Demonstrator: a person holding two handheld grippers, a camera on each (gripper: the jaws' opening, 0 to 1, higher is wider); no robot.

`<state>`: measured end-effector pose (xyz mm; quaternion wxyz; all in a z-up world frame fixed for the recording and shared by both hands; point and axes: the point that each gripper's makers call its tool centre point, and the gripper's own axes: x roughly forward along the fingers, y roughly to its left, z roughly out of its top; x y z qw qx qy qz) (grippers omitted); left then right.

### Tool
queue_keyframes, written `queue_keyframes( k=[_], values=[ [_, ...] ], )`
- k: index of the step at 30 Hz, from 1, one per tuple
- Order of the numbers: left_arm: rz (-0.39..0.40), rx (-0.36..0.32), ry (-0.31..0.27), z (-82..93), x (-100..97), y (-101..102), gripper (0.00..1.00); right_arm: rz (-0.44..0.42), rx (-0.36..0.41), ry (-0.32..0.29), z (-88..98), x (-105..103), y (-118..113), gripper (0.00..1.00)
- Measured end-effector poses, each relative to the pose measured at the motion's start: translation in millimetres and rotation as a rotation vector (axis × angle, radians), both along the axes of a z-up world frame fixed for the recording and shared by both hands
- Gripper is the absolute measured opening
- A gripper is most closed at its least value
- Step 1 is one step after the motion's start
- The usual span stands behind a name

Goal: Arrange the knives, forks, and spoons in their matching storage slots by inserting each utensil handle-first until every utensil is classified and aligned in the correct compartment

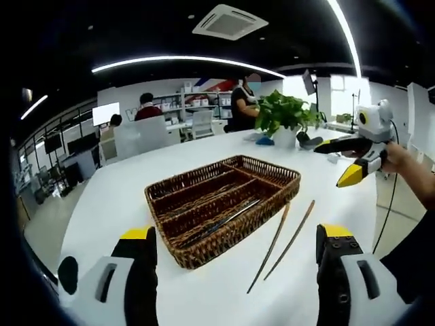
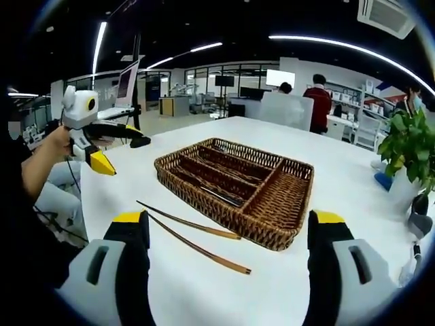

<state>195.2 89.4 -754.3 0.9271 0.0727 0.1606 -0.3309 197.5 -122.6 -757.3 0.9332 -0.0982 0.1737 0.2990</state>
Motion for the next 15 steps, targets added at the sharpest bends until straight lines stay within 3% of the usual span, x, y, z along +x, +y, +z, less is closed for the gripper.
queue_keyframes(
  k=[4, 9, 15],
  values=[
    [0.002, -0.025, -0.017, 6.2, -10.7, -2.5, 0.99, -0.005, 0.000, -0.003, 1.0, -3.5, -1.3, 1.00],
    [-0.007, 0.005, -0.025, 4.5, -14.0, -5.5, 0.99, -0.007, 0.014, -0.006, 3.7, -8.2, -2.2, 1.00],
    [-0.010, -0.025, -0.034, 8.5, -14.9, -8.5, 0.99, -0.004, 0.037, -0.007, 6.1, -11.9, -2.4, 1.00]
  ],
)
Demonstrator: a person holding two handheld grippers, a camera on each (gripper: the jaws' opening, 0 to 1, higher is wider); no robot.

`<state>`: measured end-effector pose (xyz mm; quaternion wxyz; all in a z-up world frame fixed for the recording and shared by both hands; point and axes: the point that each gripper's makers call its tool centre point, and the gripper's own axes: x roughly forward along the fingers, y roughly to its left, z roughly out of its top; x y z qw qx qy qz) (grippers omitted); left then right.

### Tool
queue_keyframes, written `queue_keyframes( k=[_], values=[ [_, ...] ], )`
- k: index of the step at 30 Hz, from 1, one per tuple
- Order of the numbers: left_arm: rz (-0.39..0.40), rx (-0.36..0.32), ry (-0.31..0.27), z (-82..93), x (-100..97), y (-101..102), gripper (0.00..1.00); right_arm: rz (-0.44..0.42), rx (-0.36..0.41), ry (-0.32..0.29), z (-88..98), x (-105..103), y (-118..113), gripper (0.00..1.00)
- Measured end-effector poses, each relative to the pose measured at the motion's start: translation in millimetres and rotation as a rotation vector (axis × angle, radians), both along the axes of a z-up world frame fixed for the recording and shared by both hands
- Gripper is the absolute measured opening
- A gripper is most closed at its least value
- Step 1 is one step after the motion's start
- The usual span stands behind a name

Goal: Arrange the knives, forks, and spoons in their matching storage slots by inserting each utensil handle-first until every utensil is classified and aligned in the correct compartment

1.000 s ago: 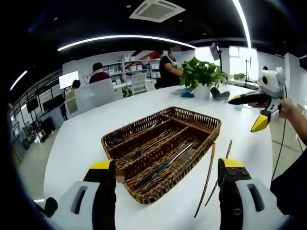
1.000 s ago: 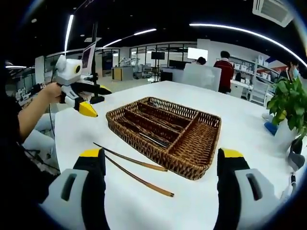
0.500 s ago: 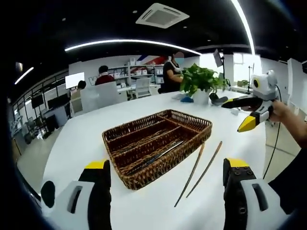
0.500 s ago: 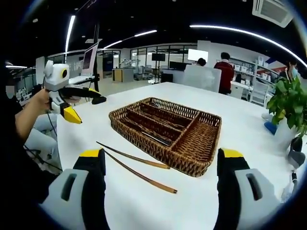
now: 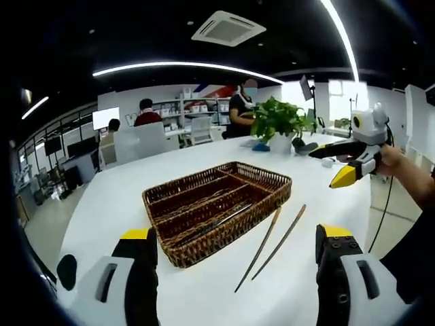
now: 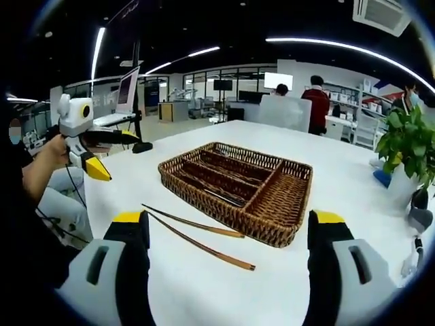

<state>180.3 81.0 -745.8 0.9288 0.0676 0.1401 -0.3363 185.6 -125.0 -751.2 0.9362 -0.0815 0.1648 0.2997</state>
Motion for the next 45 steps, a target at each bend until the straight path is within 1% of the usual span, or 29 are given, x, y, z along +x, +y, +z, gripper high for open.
queue_keyframes(
  k=[5, 10, 12, 15, 17, 18, 22, 24, 28, 30, 31, 32, 34, 36, 39, 41, 45],
  values=[
    [-0.006, 0.007, 0.006, -2.5, 2.3, -3.1, 0.98, -0.005, -0.004, 0.005, -2.1, -0.4, -2.9, 1.00],
    [-0.030, 0.010, 0.013, -4.1, 4.9, -9.9, 0.96, -0.008, -0.002, 0.008, -3.0, -1.2, -4.1, 1.00],
    [-0.063, -0.003, -0.006, -0.9, 5.0, -16.1, 0.96, -0.007, -0.004, 0.008, -3.5, -1.7, -4.1, 1.00],
    [-0.098, -0.022, 0.012, -0.8, 4.5, -24.3, 0.95, -0.005, -0.006, 0.011, -4.6, -2.3, -3.6, 1.00],
    [-0.112, -0.004, 0.011, -4.4, 7.5, -29.4, 0.94, -0.004, -0.007, 0.011, -5.3, -2.8, -3.1, 0.99],
    [-0.123, 0.011, 0.023, -8.7, 8.2, -32.0, 0.94, -0.003, -0.006, 0.013, -5.8, -3.4, -2.5, 0.99],
    [-0.146, 0.036, 0.045, -18.5, 11.2, -39.2, 0.88, -0.002, -0.017, 0.020, -9.2, -4.7, -2.7, 0.99],
    [-0.167, 0.069, 0.053, -26.0, 12.0, -42.7, 0.85, -0.002, -0.018, 0.024, -10.4, -5.4, -3.1, 0.99],
    [-0.168, 0.097, 0.072, -36.8, 18.9, -47.1, 0.75, -0.001, -0.019, 0.024, -10.9, -6.2, -3.5, 0.98],
    [-0.186, 0.118, 0.075, -41.5, 20.0, -50.3, 0.70, 0.000, -0.022, 0.028, -11.6, -6.7, -3.4, 0.97],
    [-0.189, 0.118, 0.079, -42.8, 20.8, -52.4, 0.69, 0.000, -0.023, 0.027, -11.7, -6.9, -3.3, 0.97],
    [-0.205, 0.125, 0.097, -46.9, 20.2, -56.2, 0.67, 0.001, -0.023, 0.027, -12.0, -7.2, -2.9, 0.97],
    [-0.231, 0.145, 0.098, -52.5, 21.1, -62.6, 0.63, 0.004, -0.024, 0.030, -13.0, -8.0, -2.1, 0.96],
    [-0.261, 0.168, 0.114, -60.8, 21.3, -68.3, 0.58, 0.006, -0.026, 0.032, -13.9, -8.8, -1.0, 0.96],
    [-0.290, 0.170, 0.139, -68.9, 22.5, -76.3, 0.53, 0.009, -0.027, 0.035, -14.8, -10.0, 0.1, 0.96],
    [-0.311, 0.181, 0.139, -72.7, 23.2, -81.5, 0.50, 0.009, -0.027, 0.036, -15.2, -10.8, 0.3, 0.95],
    [-0.329, 0.176, 0.155, -78.6, 28.9, -88.8, 0.43, 0.007, -0.028, 0.038, -15.7, -12.1, 0.1, 0.94]
  ],
)
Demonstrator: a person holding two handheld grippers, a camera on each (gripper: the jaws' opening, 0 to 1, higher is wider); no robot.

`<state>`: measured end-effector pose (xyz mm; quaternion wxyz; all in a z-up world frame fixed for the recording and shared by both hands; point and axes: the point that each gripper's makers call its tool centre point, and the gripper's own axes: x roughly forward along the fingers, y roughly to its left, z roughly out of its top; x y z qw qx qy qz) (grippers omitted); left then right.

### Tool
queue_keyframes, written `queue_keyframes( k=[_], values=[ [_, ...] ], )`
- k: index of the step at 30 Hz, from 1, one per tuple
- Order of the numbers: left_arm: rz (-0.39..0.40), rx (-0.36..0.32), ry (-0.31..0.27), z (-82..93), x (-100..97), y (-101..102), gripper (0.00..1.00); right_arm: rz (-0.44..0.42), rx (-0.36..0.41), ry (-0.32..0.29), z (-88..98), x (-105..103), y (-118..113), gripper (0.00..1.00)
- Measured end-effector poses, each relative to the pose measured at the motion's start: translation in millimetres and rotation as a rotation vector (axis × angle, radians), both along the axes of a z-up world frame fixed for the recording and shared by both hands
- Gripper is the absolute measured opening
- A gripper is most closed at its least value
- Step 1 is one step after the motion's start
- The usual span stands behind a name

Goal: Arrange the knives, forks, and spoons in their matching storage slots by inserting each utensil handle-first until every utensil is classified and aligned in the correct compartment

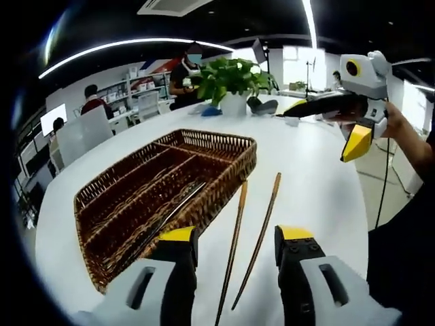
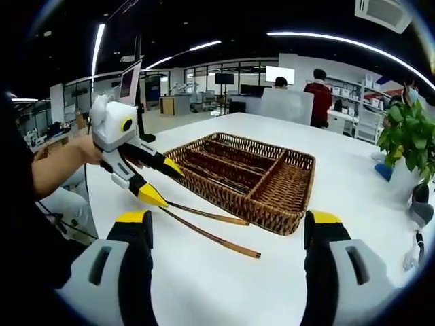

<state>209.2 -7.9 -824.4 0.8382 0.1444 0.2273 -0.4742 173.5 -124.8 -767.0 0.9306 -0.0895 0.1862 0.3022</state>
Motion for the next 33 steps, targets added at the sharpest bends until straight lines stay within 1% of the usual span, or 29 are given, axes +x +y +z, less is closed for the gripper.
queue_keyframes(
  k=[3, 7, 9, 12, 14, 17, 18, 23, 27, 29, 33],
  values=[
    [-0.013, 0.002, 0.020, -7.6, 4.6, -4.7, 0.37, -0.002, -0.002, 0.001, -0.7, -1.0, -0.6, 0.94],
    [-0.023, -0.007, 0.047, -16.1, 8.0, -11.3, 0.33, -0.013, 0.000, -0.001, -1.3, -1.5, -3.3, 0.91],
    [-0.027, -0.001, 0.060, -22.7, 9.8, -13.8, 0.31, -0.022, 0.010, -0.006, -0.2, -1.6, -5.3, 0.91],
    [-0.028, 0.005, 0.077, -30.3, 12.7, -16.2, 0.29, -0.025, 0.011, -0.004, -1.0, -2.0, -6.2, 0.90],
    [-0.026, 0.001, 0.088, -33.1, 14.2, -18.0, 0.27, -0.027, 0.008, -0.001, -2.5, -2.0, -6.9, 0.90],
    [-0.023, 0.002, 0.098, -36.9, 16.2, -19.4, 0.23, -0.028, 0.009, 0.003, -3.9, -2.3, -6.9, 0.90],
    [-0.023, 0.004, 0.100, -37.7, 16.8, -19.5, 0.21, -0.026, 0.009, 0.004, -4.3, -2.5, -6.3, 0.90],
    [-0.042, 0.006, 0.103, -40.7, 15.7, -24.0, 0.18, -0.025, 0.005, 0.009, -6.5, -2.5, -5.4, 0.90],
    [-0.059, 0.031, 0.099, -45.6, 14.5, -25.9, 0.15, -0.024, 0.003, 0.013, -8.0, -2.4, -5.2, 0.90],
    [-0.062, 0.034, 0.104, -46.9, 14.2, -26.1, 0.13, -0.024, 0.004, 0.013, -7.9, -2.3, -5.4, 0.90],
    [-0.055, 0.044, 0.093, -47.2, 18.0, -25.7, 0.09, -0.028, 0.004, 0.017, -9.5, -2.0, -6.8, 0.90]
  ],
)
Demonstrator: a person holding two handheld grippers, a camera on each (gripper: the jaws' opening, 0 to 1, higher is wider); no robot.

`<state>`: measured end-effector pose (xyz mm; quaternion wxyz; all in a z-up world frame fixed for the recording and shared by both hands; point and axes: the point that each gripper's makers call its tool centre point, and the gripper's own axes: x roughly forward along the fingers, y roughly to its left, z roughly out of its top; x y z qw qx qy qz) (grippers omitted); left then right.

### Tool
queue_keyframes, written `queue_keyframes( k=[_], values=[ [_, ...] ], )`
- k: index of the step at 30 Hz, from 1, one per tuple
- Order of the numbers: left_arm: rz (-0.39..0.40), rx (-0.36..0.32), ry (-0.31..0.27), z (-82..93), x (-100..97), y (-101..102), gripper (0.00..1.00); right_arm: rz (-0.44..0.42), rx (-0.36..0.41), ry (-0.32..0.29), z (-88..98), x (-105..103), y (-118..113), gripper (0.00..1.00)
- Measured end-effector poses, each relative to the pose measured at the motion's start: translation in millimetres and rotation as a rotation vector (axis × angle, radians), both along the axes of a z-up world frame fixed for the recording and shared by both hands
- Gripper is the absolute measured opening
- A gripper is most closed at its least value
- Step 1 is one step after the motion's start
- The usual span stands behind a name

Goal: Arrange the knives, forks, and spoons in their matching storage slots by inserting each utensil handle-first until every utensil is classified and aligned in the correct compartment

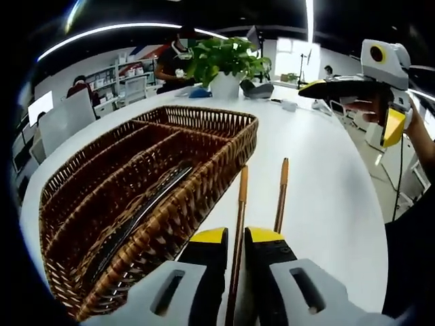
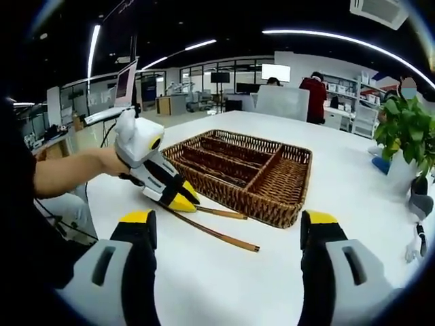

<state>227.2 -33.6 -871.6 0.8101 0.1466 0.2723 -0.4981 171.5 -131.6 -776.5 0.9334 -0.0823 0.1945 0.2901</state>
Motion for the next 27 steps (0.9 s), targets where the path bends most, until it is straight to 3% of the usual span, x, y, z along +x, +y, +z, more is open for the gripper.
queue_keyframes(
  k=[3, 8, 20, 27],
  values=[
    [-0.016, 0.047, -0.032, -0.3, 0.1, -0.7, 0.07, 0.001, 0.003, -0.001, 0.2, 0.0, 0.4, 0.90],
    [-0.029, 0.059, -0.027, -0.4, -0.8, -1.1, 0.06, 0.003, 0.001, 0.001, -1.1, -0.2, 1.6, 0.90],
    [-0.044, 0.051, -0.006, 0.0, -4.3, -1.5, 0.04, -0.005, 0.006, 0.001, -1.2, -0.9, -1.0, 0.89],
    [-0.069, 0.057, -0.024, 5.1, -7.3, 0.1, 0.03, -0.009, 0.011, -0.004, 0.4, 0.0, -0.5, 0.89]
  ],
)
